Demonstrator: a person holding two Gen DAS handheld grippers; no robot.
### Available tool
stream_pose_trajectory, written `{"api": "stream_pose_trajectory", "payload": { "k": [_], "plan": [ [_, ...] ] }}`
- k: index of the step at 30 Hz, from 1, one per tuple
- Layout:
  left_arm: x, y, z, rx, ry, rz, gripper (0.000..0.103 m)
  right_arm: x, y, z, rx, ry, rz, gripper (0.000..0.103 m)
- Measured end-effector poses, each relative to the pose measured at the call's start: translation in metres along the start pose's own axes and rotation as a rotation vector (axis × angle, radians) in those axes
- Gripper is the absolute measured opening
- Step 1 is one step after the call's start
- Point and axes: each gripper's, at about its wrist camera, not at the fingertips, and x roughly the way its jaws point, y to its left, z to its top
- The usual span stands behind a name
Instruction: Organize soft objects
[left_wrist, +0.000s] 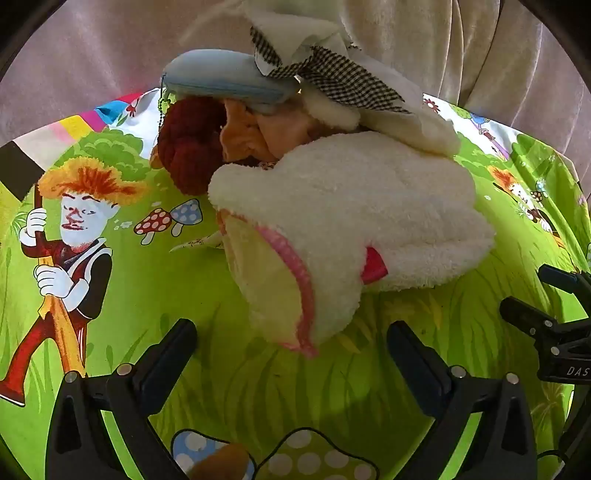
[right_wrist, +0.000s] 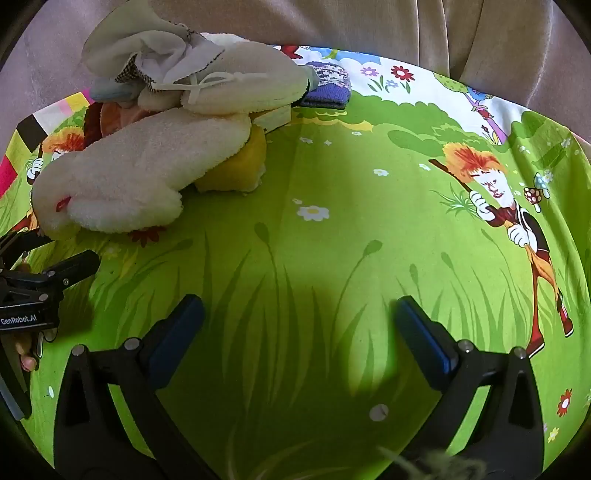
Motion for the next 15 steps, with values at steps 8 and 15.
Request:
{"api": "stream_pose_trajectory", "payload": {
  "k": [8, 15],
  "plan": [
    [0.0004, -0.0003, 0.0006, -0.003, 0.002, -0.003, 0.103, 0.0001, 0.0, 0.0, 0.001, 0.004, 0.001, 0.103],
    [0.0004, 0.0001, 0.0005, -0.003, 0.002, -0.004, 0.103, 0.0002, -0.0001, 0.0002, 0.001, 0.003, 0.001, 0.103]
  ]
}}
